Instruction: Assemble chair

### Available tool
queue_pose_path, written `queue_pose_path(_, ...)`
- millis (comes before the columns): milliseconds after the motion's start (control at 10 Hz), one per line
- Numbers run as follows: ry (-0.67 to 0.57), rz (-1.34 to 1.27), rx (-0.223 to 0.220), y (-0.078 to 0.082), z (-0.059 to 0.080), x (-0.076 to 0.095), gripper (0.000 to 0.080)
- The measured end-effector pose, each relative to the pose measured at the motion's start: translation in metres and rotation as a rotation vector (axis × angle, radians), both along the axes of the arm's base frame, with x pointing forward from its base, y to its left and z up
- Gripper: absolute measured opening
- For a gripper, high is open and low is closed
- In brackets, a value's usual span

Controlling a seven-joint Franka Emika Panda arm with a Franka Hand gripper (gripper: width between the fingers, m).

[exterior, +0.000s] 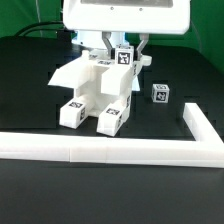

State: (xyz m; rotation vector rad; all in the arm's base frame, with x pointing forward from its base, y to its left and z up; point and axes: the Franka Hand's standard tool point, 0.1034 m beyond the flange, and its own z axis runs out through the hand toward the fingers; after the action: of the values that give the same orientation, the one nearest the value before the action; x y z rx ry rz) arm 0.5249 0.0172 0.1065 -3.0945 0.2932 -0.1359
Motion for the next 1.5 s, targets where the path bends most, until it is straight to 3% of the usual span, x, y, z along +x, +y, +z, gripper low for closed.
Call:
queue_pose_path(1200, -0.027, -0.647, 0.091, -0.0081, 0.0050, 0.0095, 0.0268)
queue_pose_path(1300, -0.026, -0.656, 0.093, -0.0077, 0.0047, 0.0093, 0.0316)
queue_pose_path(1400, -0.026, -0.649, 0.093, -0.0077, 0.0047, 0.0093, 0.0316)
queue_pose_path(1500, -0.025, -0.644, 0.092, -0.0079, 0.0046, 0.0092, 0.0506)
